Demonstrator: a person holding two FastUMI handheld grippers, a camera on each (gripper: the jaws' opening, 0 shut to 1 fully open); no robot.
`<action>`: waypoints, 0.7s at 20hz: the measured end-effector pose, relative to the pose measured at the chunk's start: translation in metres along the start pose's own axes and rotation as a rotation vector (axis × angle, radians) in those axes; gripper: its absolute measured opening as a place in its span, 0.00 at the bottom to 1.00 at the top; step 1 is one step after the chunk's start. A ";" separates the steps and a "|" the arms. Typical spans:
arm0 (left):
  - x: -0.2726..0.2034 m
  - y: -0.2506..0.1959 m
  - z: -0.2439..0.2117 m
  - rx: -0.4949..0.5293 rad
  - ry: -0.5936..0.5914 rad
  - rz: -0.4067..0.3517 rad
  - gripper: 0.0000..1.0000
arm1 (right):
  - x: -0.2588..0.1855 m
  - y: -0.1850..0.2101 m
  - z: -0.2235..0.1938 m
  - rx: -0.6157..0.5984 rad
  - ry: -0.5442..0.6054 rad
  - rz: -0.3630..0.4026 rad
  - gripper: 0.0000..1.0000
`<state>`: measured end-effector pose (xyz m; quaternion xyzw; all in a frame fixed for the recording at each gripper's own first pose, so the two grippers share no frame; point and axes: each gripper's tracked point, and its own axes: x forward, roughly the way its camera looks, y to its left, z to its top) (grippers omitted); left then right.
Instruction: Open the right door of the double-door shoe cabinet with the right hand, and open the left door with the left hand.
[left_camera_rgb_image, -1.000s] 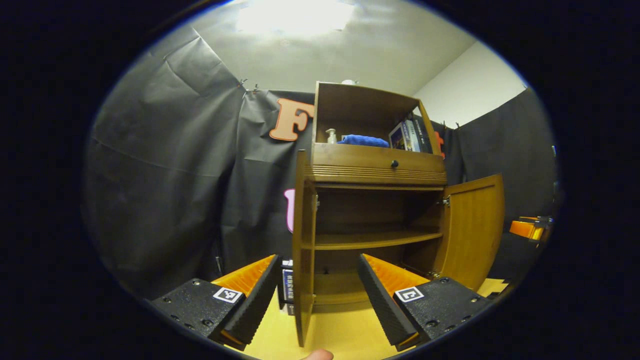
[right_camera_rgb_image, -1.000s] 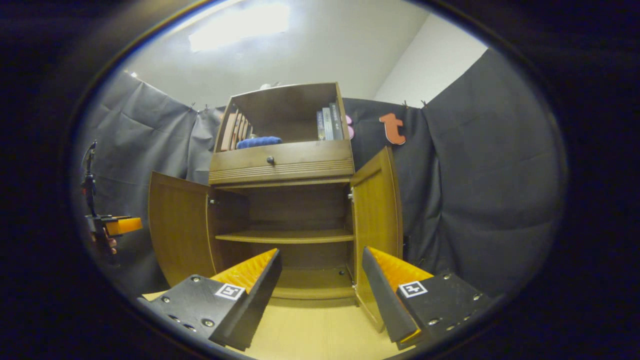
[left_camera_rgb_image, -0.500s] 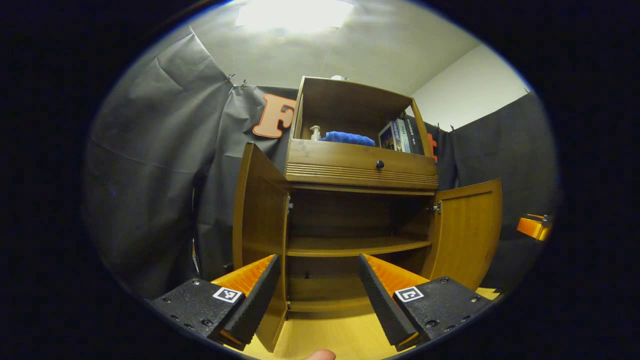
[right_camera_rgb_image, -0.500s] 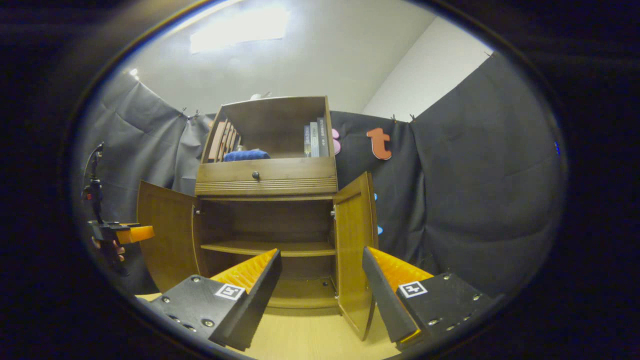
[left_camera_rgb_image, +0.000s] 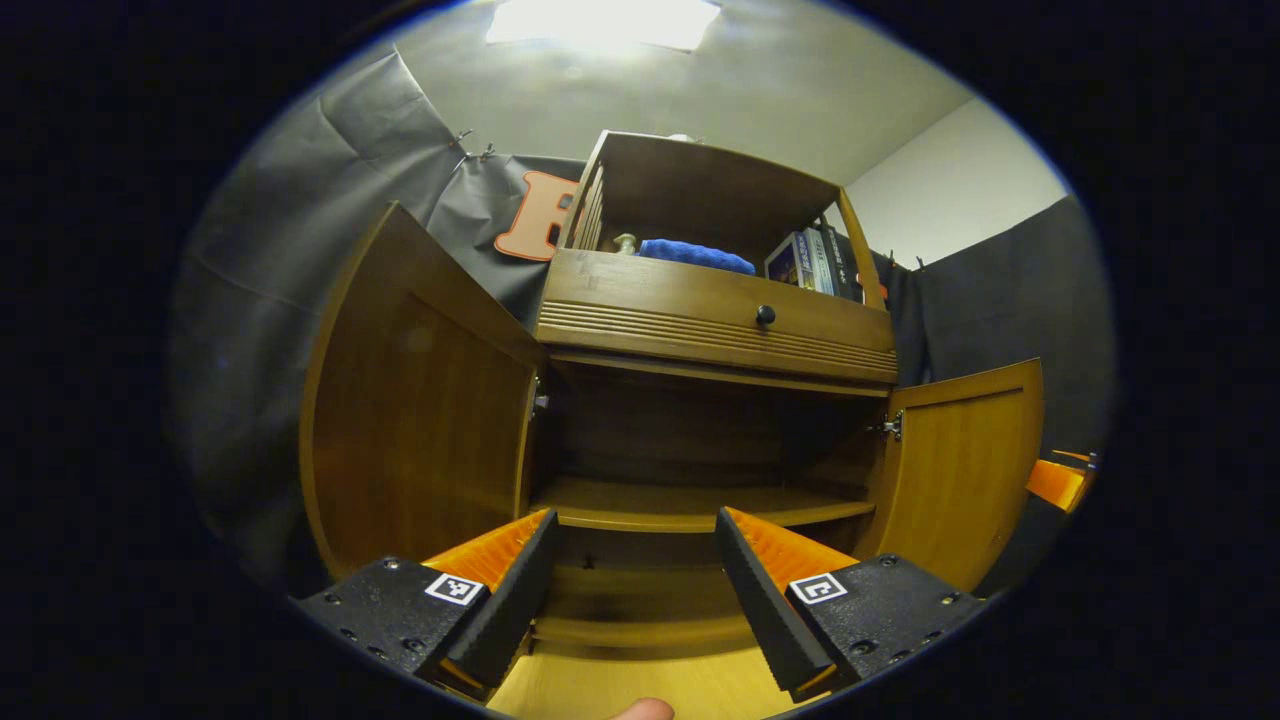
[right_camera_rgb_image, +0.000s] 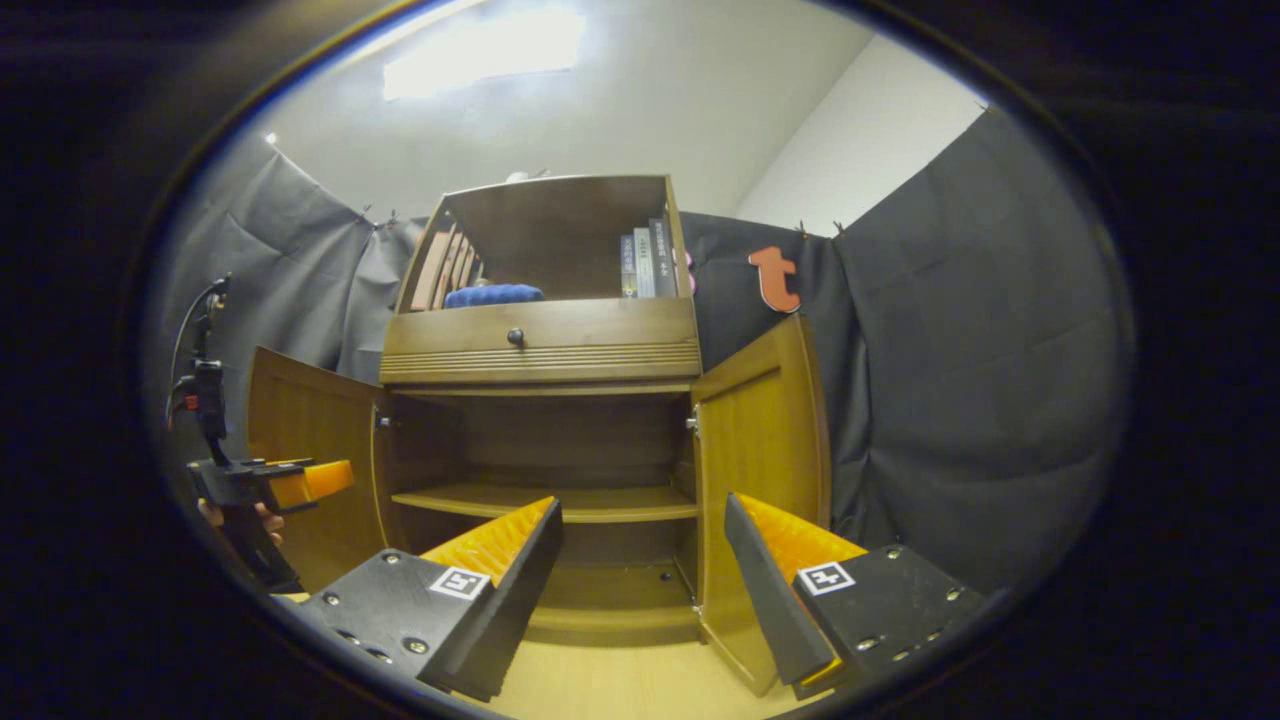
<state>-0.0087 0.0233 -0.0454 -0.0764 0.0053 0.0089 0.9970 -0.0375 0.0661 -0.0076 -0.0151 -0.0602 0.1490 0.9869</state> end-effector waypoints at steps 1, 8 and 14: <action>0.007 -0.004 -0.003 -0.001 -0.002 -0.003 0.92 | 0.007 0.002 -0.002 0.000 -0.001 -0.008 0.96; 0.044 -0.019 -0.035 0.011 0.022 0.009 0.95 | 0.051 0.022 -0.027 0.026 0.019 -0.016 0.98; 0.072 -0.043 -0.062 0.081 0.027 -0.012 0.95 | 0.085 0.047 -0.062 0.019 0.052 0.048 0.94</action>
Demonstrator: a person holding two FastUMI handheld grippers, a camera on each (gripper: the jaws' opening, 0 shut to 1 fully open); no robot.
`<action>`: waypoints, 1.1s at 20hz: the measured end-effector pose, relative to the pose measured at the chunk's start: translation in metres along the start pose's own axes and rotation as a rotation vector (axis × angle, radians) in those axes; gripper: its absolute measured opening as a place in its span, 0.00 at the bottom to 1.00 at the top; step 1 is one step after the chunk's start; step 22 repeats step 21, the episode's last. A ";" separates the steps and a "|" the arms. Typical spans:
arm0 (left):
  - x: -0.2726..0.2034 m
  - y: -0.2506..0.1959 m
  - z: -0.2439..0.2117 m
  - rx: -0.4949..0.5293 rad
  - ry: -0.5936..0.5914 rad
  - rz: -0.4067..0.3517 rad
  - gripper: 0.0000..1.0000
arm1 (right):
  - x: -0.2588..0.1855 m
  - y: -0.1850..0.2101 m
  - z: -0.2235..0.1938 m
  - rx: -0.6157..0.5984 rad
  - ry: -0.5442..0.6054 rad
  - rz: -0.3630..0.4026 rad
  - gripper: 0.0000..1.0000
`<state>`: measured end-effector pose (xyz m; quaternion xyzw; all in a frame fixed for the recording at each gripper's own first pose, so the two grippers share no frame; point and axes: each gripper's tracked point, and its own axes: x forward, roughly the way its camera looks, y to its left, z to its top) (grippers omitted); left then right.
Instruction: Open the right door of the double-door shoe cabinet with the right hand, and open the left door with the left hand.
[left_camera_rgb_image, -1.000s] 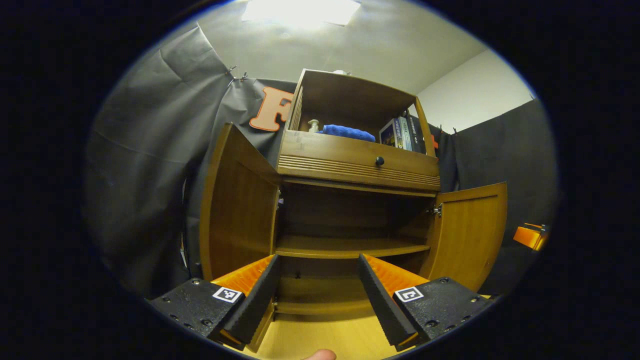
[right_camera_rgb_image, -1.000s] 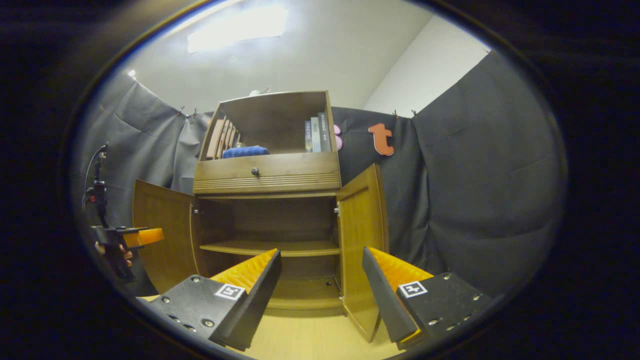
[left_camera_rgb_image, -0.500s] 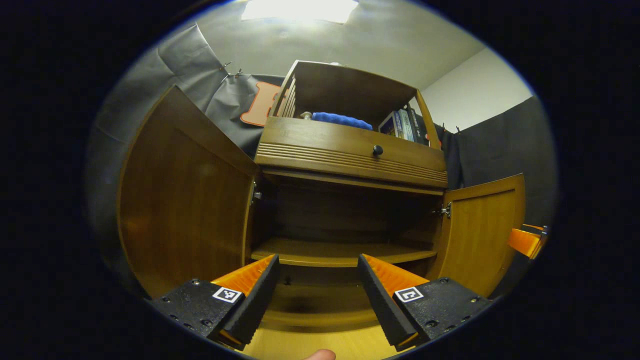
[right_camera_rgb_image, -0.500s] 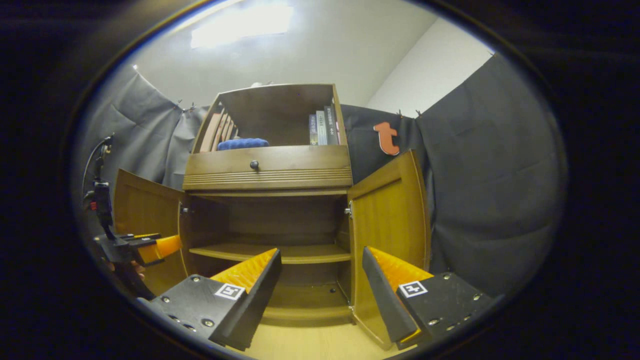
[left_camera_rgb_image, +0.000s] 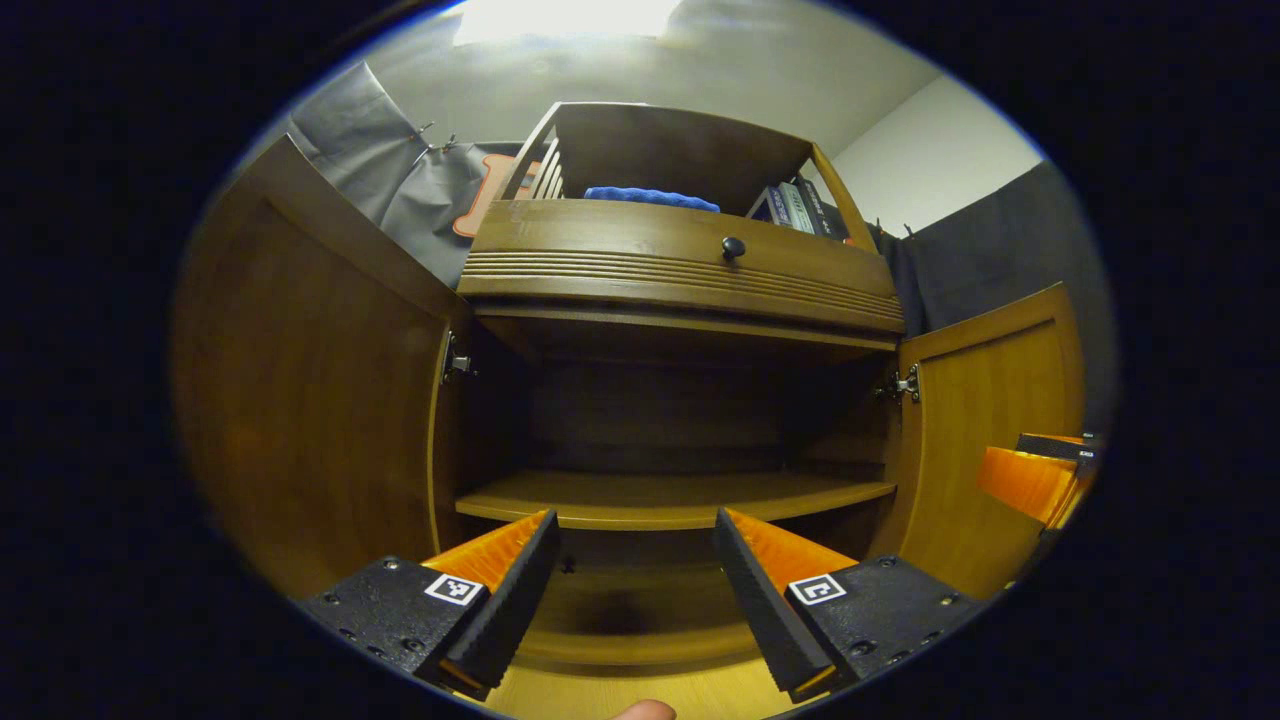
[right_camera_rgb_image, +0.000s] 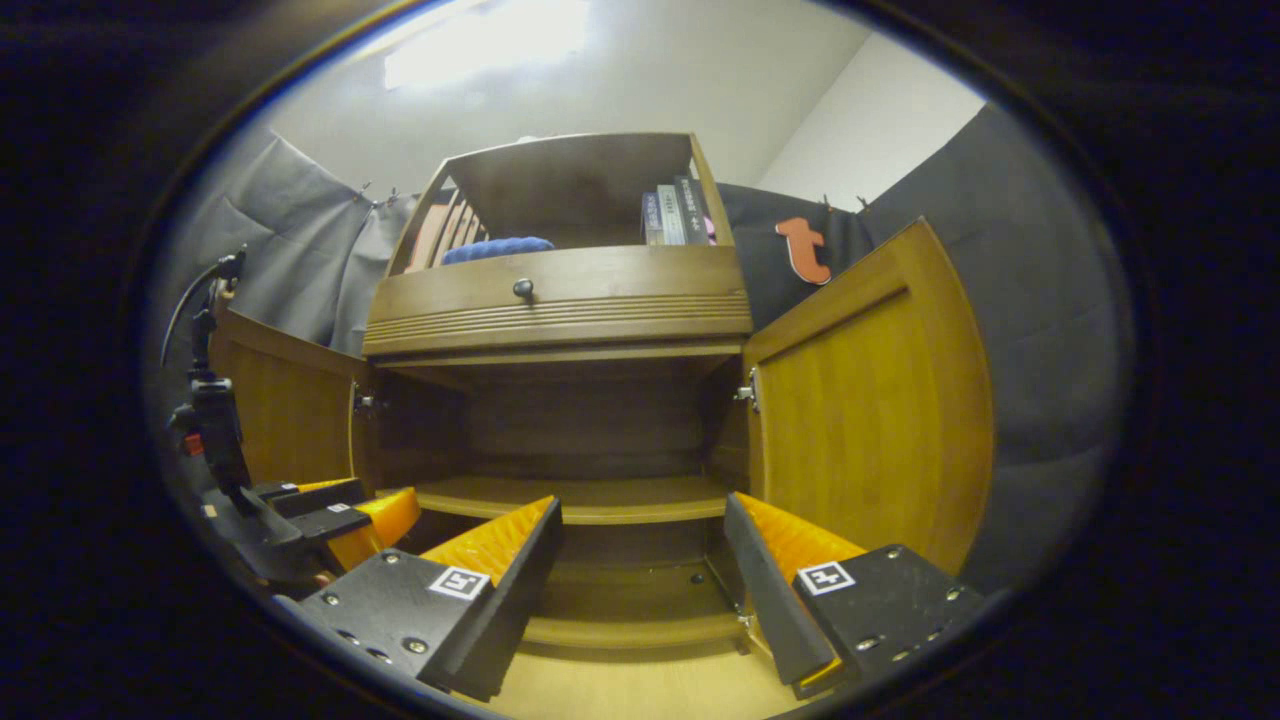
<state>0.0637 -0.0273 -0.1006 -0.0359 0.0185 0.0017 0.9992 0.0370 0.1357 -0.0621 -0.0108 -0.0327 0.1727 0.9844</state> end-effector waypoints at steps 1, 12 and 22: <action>0.001 -0.006 -0.013 0.021 0.013 -0.015 0.95 | 0.004 0.000 -0.009 -0.001 0.009 -0.001 0.94; 0.016 -0.008 -0.039 0.039 0.064 0.007 0.94 | 0.012 0.000 -0.076 0.004 0.127 -0.015 0.94; -0.001 -0.013 -0.023 0.024 0.038 -0.032 0.94 | -0.012 0.001 -0.068 -0.027 0.121 -0.042 0.96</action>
